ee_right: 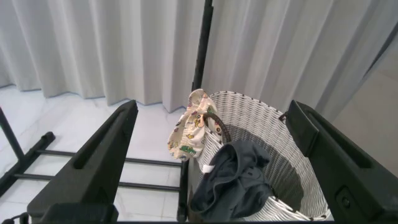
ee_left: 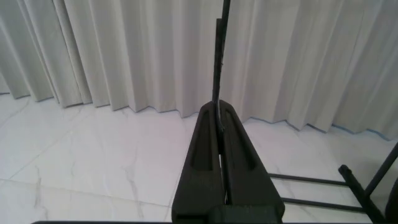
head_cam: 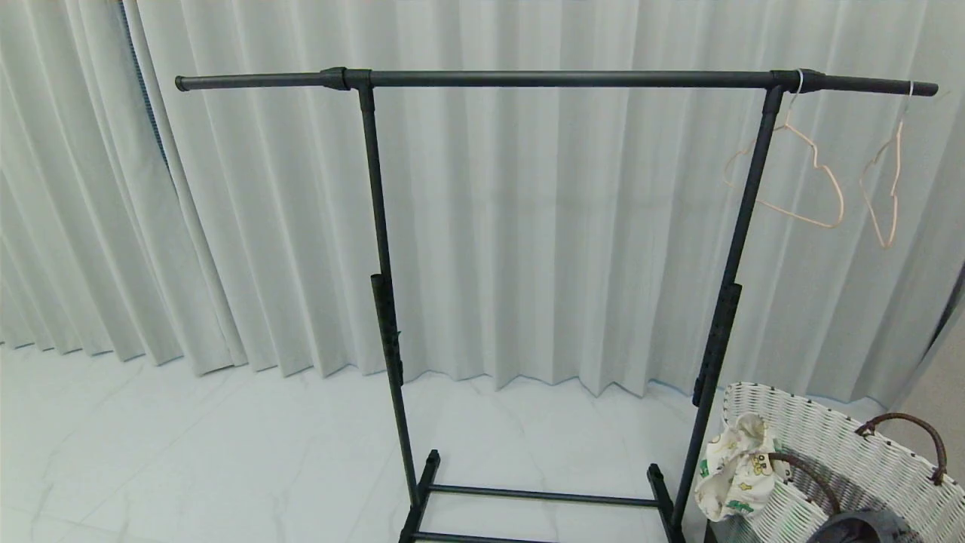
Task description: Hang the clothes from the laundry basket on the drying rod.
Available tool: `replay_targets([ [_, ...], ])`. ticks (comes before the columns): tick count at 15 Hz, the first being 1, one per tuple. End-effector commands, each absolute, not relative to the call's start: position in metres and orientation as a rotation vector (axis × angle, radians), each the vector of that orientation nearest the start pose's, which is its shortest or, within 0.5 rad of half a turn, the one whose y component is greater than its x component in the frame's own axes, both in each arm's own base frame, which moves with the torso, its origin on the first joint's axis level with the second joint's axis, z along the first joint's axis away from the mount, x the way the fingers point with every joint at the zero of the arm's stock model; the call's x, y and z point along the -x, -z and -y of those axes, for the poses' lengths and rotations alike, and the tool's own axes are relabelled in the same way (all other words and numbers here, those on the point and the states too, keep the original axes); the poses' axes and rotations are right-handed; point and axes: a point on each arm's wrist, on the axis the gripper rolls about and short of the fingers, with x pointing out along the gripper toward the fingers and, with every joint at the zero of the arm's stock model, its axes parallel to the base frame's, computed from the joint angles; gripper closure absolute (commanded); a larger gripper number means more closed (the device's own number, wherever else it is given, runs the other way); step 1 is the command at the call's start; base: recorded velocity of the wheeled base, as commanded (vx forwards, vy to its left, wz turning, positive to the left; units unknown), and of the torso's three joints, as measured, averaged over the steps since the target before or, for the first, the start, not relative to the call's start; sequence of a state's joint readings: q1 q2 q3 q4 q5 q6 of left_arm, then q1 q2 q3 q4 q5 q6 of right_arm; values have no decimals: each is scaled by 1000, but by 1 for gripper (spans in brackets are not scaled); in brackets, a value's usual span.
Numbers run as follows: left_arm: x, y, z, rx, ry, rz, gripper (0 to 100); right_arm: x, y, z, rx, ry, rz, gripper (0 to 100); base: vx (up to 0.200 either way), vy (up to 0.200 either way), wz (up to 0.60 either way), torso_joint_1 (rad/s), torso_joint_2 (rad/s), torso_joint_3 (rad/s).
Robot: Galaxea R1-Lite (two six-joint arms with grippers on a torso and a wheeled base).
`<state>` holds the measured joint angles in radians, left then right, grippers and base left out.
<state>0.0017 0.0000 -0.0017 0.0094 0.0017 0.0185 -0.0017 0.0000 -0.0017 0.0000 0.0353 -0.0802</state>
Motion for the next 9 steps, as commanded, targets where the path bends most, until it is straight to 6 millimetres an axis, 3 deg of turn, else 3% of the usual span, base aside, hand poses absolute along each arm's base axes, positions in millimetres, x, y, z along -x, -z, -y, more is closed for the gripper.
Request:
replay_targets([
  [1, 23, -75, 0, -18, -3, -9, 100, 23, -76, -1, 81, -35, 3, 0, 0, -200, 0, 2, 2, -2],
  [9, 23, -75, 0, -20, -3, -9, 100, 23, -76, -1, 78, -34, 3, 0, 0, -200, 0, 3, 7, -1],
])
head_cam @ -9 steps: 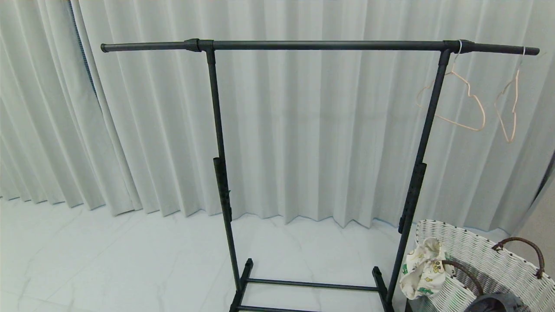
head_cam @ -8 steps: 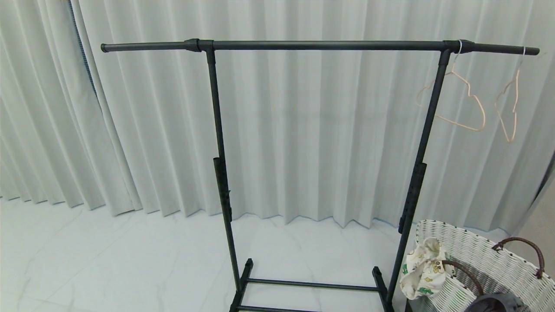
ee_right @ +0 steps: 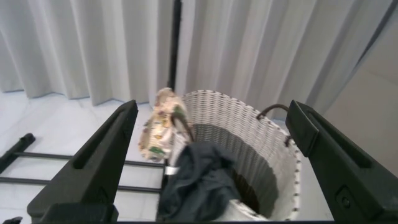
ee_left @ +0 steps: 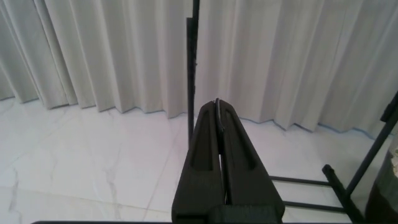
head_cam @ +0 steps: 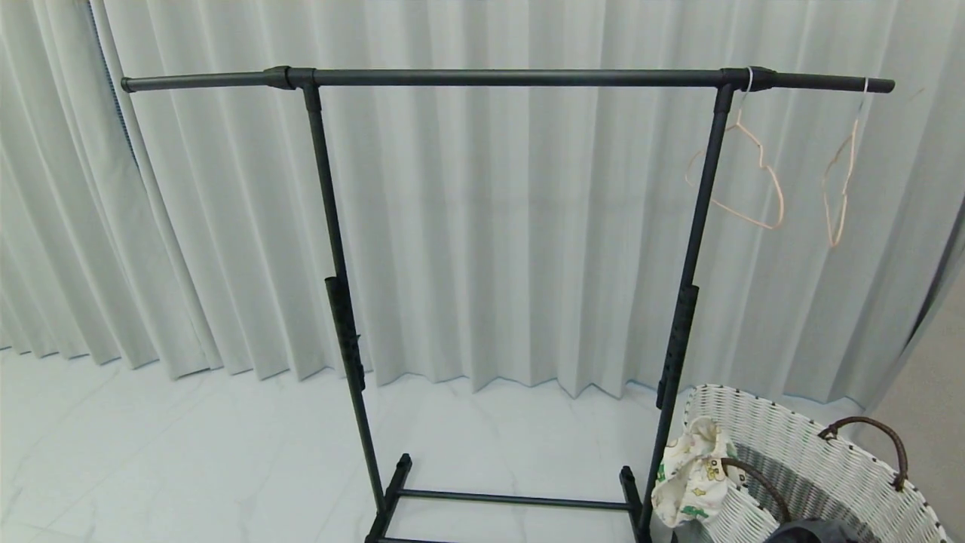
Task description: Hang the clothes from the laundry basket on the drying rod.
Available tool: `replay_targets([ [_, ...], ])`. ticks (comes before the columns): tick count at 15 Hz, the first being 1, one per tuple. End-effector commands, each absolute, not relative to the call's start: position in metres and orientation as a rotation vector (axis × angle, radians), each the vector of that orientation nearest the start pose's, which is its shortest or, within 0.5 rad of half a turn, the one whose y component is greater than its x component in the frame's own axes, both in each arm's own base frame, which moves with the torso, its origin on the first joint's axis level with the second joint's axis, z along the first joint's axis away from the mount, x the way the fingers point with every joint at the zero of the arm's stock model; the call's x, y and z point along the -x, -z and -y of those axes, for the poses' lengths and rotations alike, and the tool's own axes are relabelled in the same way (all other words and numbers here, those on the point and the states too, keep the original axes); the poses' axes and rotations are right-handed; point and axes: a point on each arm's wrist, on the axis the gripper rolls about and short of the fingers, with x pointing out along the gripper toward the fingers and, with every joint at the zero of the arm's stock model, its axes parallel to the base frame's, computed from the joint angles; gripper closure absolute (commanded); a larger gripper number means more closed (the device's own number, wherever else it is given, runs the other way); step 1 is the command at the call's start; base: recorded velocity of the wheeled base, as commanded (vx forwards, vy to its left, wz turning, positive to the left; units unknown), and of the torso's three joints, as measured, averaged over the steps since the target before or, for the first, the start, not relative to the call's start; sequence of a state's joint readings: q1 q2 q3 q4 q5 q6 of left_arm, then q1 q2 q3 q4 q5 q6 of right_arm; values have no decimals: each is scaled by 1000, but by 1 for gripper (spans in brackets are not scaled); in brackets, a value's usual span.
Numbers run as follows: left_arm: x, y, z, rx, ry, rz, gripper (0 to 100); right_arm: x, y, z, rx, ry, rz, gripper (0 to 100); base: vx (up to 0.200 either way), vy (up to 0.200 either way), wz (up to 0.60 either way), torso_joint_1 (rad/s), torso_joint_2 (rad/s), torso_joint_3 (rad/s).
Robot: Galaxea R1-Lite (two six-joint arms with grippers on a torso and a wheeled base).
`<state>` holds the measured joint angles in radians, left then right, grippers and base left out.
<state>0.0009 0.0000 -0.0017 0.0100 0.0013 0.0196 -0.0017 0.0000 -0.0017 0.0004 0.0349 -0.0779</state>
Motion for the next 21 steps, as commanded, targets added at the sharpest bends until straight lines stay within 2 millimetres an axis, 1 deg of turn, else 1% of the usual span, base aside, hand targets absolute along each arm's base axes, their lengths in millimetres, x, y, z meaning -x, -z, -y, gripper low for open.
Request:
replay_targets([
  [1, 23, -75, 0, -18, -3, -9, 100, 23, -76, -1, 75, -34, 3, 0, 0, 0, 0, 0, 0, 0],
  [6, 23, -75, 0, -14, -3, -8, 100, 23, -76, -1, 72, -34, 3, 0, 0, 0, 0, 0, 0, 0],
  [10, 23, -75, 0, -14, -3, -8, 100, 23, -76, -1, 74, -34, 3, 0, 200, 0, 0, 1, 2, 4],
  [14, 23, -75, 0, -14, -3, -8, 100, 22, -76, -1, 72, -42, -12, 0, 0, 0, 0, 0, 0, 0],
  [16, 23, -75, 0, -14, -3, -9, 100, 23, -76, -1, 49, -37, 9, 0, 0, 0, 0, 0, 0, 0],
  [17, 23, -75, 0, -14, -3, -8, 100, 24, -81, -1, 25, -52, 34, 0, 0, 0, 0, 0, 0, 0],
  [18, 23, -75, 0, -14, -3, -9, 100, 28, -107, -2, 6, -104, 80, 0, 0, 0, 0, 0, 0, 0],
  [19, 23, -75, 0, -14, -3, -9, 100, 24, -130, -1, -2, -156, 21, 0, 0, 0, 0, 0, 0, 0],
  [20, 23, -75, 0, -14, -3, -9, 100, 14, -148, -1, 11, -184, -63, 0, 0, 0, 0, 0, 0, 0],
  [21, 23, -75, 0, -14, -3, -9, 100, -4, -153, -3, 61, -201, -227, 0, 0, 0, 0, 0, 0, 0],
])
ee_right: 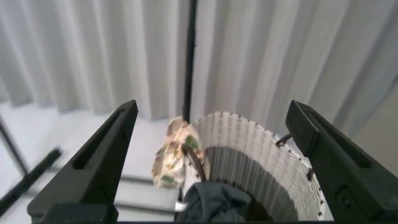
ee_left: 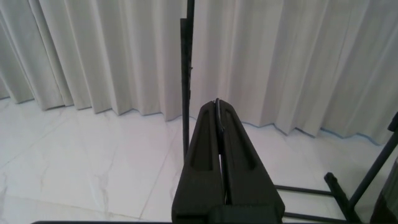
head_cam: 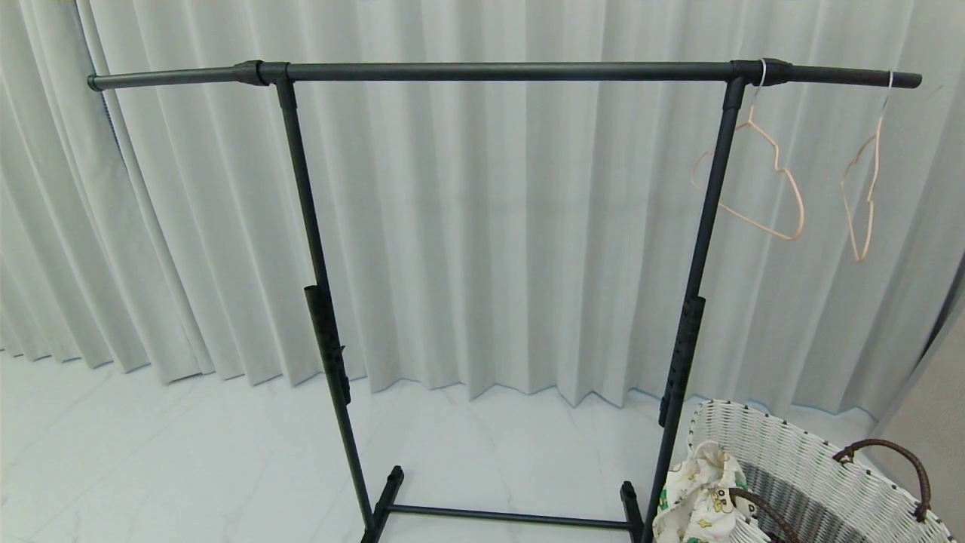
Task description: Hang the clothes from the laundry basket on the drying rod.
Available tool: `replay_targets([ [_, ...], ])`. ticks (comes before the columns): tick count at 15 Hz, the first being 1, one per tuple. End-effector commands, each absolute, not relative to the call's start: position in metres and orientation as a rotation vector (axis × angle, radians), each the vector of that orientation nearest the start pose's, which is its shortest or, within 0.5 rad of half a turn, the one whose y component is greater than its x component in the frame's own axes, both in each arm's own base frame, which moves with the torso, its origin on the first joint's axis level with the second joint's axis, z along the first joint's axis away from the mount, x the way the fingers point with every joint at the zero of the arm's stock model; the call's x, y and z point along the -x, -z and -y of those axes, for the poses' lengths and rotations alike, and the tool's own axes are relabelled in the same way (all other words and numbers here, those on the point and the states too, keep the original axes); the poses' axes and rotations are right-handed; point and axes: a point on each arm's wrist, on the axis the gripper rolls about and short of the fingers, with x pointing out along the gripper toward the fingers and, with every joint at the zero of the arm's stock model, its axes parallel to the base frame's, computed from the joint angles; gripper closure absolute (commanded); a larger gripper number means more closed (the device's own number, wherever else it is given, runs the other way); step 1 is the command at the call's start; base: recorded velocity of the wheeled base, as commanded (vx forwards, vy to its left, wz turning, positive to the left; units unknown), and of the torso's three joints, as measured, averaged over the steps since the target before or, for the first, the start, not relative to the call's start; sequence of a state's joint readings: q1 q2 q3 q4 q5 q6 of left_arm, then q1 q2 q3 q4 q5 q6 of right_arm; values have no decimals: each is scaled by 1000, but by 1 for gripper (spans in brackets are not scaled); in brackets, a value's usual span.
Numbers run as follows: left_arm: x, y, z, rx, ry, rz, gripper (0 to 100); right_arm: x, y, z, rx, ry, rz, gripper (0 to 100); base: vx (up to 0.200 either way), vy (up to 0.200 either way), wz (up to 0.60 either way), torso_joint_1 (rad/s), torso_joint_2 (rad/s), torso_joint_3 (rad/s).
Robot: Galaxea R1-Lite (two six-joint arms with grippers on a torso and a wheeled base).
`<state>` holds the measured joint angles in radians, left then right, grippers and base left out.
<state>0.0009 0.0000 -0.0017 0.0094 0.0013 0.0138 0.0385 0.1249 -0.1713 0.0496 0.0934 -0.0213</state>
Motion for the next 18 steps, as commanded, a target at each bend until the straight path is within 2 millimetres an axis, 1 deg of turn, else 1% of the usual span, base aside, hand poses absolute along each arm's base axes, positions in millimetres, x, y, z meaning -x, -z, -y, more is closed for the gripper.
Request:
replay_targets([
  [1, 23, -75, 0, -14, -3, -8, 100, -17, -152, -4, 103, -196, -336, 0, 0, 0, 0, 0, 0, 0],
  [2, 23, -75, 0, -14, -3, -8, 100, -44, -149, -5, 179, -169, -500, 0, 0, 0, 0, 0, 0, 0],
  [3, 23, -75, 0, -14, -3, -8, 100, -61, -142, -5, 240, -152, -620, 0, 0, 0, 0, 0, 0, 0],
  [4, 23, -75, 0, -14, -3, -9, 100, -82, -126, -6, 328, -149, -800, 0, 0, 0, 0, 0, 0, 0],
  [6, 23, -75, 0, -14, -3, -8, 100, -103, -103, -7, 398, -205, -969, 0, 0, 0, 0, 0, 0, 0],
  [7, 23, -75, 0, -14, -3, -9, 100, -112, -90, -8, 414, -222, -1024, 0, 0, 0, 0, 0, 0, 0],
  [8, 23, -75, 0, -14, -3, -9, 100, -118, -78, -8, 417, -225, -1069, 0, 0, 0, 0, 0, 0, 0],
  [9, 23, -75, 0, -14, -5, -9, 100, -121, -71, -8, 419, -221, -1098, 0, 0, 0, 0, 0, 0, 0],
  [10, 23, -75, 0, -14, -3, -9, 100, -125, -56, -8, 434, -206, -1169, 0, 0, 0, 0, 0, 0, 0],
  [11, 23, -75, 0, -14, -3, -9, 100, -130, -49, -8, 433, -210, -1192, 0, 0, 0, 0, 0, 0, 0],
  [14, 23, -75, 0, -14, -3, -9, 100, -152, -30, -8, 430, -198, -1215, 0, 0, 0, 0, 0, 0, 0],
  [16, 23, -75, 0, -14, -3, -9, 100, -167, -17, -4, 421, -165, -1240, 0, 0, 0, 0, 0, 0, 0],
  [18, 23, -75, 0, -14, -3, -9, 100, -180, -4, 1, 408, -139, -1231, 0, 0, 0, 0, 0, 0, 0],
])
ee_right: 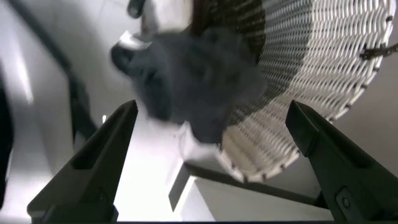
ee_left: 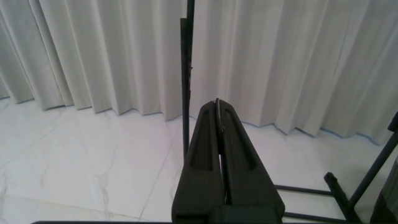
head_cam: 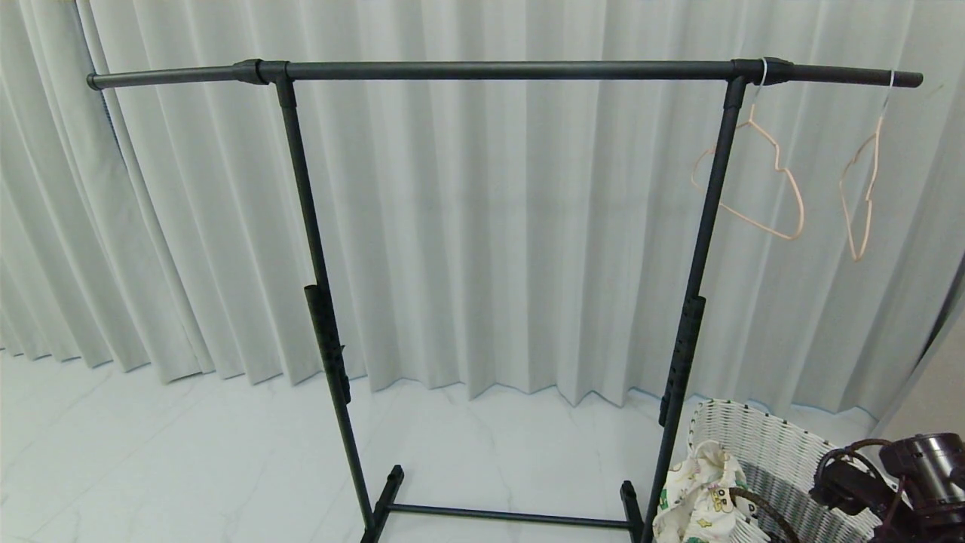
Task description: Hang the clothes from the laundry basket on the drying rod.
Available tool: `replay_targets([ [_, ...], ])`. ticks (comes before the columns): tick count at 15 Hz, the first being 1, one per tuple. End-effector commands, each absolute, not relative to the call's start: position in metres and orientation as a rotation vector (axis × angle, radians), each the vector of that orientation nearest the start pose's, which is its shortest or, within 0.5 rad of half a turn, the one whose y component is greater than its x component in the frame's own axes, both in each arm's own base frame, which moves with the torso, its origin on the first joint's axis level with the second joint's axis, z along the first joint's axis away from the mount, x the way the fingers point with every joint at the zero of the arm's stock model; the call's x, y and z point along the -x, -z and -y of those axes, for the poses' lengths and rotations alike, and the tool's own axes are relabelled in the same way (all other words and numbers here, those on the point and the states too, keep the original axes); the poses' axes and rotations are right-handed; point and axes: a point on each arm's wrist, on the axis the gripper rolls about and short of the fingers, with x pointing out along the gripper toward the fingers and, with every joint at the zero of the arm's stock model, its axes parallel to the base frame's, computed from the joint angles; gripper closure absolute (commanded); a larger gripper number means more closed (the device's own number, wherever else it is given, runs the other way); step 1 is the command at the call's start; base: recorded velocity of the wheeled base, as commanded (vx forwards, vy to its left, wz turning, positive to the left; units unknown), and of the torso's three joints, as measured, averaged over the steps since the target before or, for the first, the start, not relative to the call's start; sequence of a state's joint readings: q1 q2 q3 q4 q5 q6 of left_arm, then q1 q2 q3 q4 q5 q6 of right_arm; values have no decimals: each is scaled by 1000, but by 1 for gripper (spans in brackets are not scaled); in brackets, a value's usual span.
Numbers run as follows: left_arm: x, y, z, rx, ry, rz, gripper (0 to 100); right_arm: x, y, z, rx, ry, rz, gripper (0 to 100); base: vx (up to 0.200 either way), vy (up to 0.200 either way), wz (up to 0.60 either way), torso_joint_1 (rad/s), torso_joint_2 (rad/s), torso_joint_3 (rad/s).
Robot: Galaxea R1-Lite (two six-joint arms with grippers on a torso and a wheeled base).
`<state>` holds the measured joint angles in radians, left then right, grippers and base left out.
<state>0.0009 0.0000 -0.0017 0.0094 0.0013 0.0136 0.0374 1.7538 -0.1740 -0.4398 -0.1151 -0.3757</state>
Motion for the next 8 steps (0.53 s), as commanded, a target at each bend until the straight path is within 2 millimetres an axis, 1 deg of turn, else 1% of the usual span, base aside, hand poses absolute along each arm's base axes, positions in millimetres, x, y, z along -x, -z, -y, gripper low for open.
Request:
replay_targets([
  [1, 23, -75, 0, -14, -3, -9, 100, -186, 3, 1, 408, -136, -1219, 0, 0, 0, 0, 0, 0, 0],
  [4, 23, -75, 0, -14, -3, -9, 100, -194, 10, 3, 436, -91, -1229, 0, 0, 0, 0, 0, 0, 0],
  [8, 23, -75, 0, -14, -3, -9, 100, -200, 10, 4, 442, -68, -1212, 0, 0, 0, 0, 0, 0, 0],
])
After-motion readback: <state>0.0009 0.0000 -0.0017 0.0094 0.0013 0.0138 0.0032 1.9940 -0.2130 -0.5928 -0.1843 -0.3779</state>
